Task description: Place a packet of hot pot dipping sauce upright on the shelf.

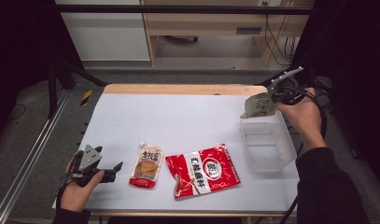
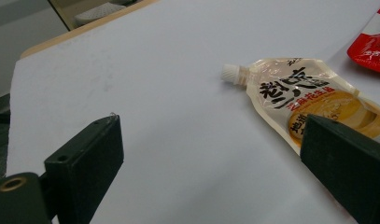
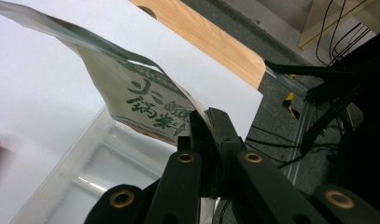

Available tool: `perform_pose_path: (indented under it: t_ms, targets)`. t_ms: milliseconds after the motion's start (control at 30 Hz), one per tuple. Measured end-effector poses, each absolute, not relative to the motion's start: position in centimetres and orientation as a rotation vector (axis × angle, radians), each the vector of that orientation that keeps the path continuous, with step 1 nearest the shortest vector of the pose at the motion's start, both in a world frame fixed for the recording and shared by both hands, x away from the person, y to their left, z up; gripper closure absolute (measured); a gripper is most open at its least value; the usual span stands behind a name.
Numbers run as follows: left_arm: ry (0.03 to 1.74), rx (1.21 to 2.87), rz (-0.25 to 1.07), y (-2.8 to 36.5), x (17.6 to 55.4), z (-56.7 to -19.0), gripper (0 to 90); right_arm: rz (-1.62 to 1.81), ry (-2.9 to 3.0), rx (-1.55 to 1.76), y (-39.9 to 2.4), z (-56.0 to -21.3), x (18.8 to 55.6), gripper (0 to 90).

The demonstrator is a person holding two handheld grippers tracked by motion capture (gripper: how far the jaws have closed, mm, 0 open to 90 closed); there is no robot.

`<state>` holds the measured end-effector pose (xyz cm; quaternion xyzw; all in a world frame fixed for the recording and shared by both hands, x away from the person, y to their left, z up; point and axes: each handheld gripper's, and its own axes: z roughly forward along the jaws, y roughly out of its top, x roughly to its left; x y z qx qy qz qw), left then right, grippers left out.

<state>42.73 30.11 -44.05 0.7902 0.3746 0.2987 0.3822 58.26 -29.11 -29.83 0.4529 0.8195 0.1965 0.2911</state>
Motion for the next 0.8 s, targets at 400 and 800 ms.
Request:
perform_pose_path:
  t_ms: [400,800]
  targets:
    - [0.952,2.016,0.757,30.0,42.7,-44.1,5.9,0.507,2.218,1.217,-29.6,-31.3,58.4,90.0]
    - [0.945,2.020,0.757,29.9,42.7,-44.1,5.9,0.477,2.248,1.229,-29.6,-33.0,58.7,90.0]
